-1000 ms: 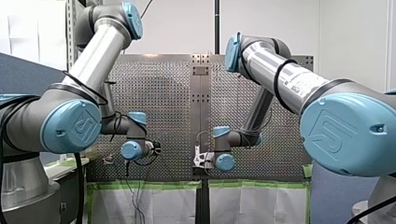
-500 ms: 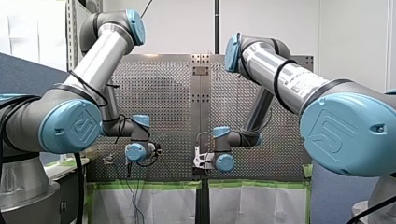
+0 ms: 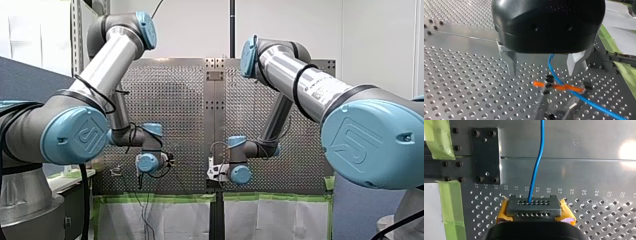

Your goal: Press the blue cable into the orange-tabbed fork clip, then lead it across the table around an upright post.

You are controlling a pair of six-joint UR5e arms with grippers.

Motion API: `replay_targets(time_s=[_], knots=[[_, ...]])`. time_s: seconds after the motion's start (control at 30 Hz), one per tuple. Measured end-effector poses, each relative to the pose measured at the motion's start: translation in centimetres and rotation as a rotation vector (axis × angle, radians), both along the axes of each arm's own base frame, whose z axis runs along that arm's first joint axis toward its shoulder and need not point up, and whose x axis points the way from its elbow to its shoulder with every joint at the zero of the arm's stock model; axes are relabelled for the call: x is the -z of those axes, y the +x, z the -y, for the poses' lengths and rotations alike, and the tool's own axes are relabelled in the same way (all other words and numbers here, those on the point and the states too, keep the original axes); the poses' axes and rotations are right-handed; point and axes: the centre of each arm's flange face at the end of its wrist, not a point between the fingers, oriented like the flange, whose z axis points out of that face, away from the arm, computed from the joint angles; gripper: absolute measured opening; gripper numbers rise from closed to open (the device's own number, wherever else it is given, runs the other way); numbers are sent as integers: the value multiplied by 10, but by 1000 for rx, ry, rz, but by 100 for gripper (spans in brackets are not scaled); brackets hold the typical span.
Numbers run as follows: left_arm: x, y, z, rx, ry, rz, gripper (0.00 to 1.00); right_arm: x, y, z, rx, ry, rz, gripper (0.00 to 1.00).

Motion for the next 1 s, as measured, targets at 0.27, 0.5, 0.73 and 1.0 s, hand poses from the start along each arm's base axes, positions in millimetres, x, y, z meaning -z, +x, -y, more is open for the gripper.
replay_targets(time_s=[0.27,0.5,0.73,1.0], knots=[[14,20,5,-11,-2,-12,100,0,0,0,-1,1,0,0],[12,28,7,-12,-3,-1,100,1,0,0,-1,0,-1,0],[11,30,7,-11,2,3,100,1,0,1,-3,0,-1,0],[11,29,4,-40,38,-3,100,1,0,1,-3,0,-1,0]])
